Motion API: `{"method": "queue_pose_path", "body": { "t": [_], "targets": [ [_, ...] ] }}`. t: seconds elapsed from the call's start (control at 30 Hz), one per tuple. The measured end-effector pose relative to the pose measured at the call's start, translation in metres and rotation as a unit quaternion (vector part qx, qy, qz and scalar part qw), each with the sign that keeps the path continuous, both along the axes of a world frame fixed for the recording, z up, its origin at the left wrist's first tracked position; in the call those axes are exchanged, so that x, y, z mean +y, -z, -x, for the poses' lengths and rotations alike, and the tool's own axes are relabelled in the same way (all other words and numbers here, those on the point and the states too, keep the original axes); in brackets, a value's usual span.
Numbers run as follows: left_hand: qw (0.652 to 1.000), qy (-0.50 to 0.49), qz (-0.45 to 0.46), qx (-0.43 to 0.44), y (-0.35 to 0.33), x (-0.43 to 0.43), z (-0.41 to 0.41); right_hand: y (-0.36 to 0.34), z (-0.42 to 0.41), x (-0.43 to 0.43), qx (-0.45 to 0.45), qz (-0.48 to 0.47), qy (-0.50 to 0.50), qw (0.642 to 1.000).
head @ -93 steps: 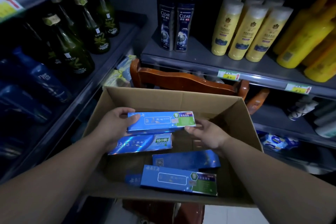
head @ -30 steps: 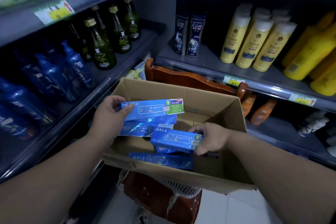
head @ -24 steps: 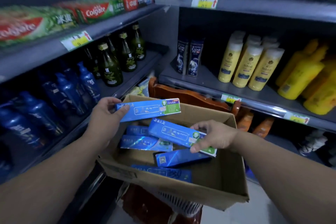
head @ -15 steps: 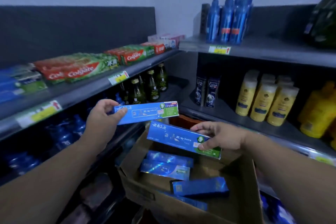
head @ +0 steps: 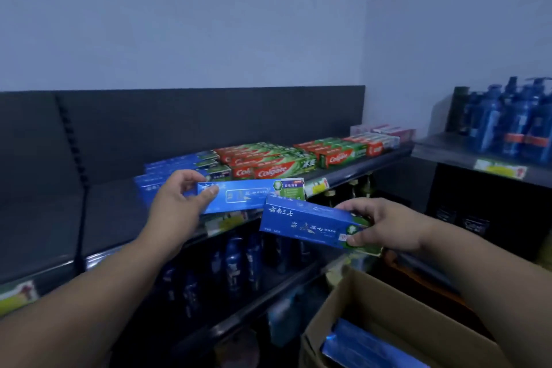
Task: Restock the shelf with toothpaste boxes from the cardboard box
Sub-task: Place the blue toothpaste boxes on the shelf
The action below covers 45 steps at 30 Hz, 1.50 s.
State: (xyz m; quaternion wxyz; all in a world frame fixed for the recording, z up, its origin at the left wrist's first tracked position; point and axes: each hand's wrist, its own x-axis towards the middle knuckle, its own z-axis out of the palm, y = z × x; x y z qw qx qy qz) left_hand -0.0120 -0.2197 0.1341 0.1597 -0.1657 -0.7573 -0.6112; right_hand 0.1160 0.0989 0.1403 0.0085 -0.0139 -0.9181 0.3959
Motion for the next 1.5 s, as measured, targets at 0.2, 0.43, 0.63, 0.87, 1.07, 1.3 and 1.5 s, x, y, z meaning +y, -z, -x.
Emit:
{"method": "queue_pose_path", "body": {
  "t": [0.2,0.43,0.63,0.87,1.07,1.3,1.5],
  "targets": [
    [0.998,-0.057,-0.015,-0.012,-0.008,-0.078,0.041,-0.025,0.071,-0.054,0.009,-0.037,-0.038,0.999],
    [0.994,-0.098,0.042,-0.032,0.001,-0.117,0.087,-0.043,0.142,-0.101,0.015,-0.115,-0.076,0.99],
    [0.984,-0.092,0.14,-0.064,0.005,-0.115,0.117,-0.05,0.189,-0.13,0.006,-0.176,-0.096,0.98],
    [0.965,-0.092,0.24,-0.06,0.006,-0.116,0.138,-0.041,0.221,-0.151,-0.035,-0.151,-0.089,0.984],
    [0.96,-0.071,0.264,-0.054,0.004,-0.124,0.139,-0.026,0.236,-0.157,0.002,-0.132,-0.034,0.991],
    [0.962,-0.042,0.27,-0.027,0.002,-0.117,0.129,-0.017,0.244,-0.153,0.047,-0.142,0.038,0.988],
    [0.961,-0.071,0.264,0.031,-0.007,-0.105,0.126,-0.016,0.234,-0.15,0.073,-0.138,0.052,0.986]
  ]
}}
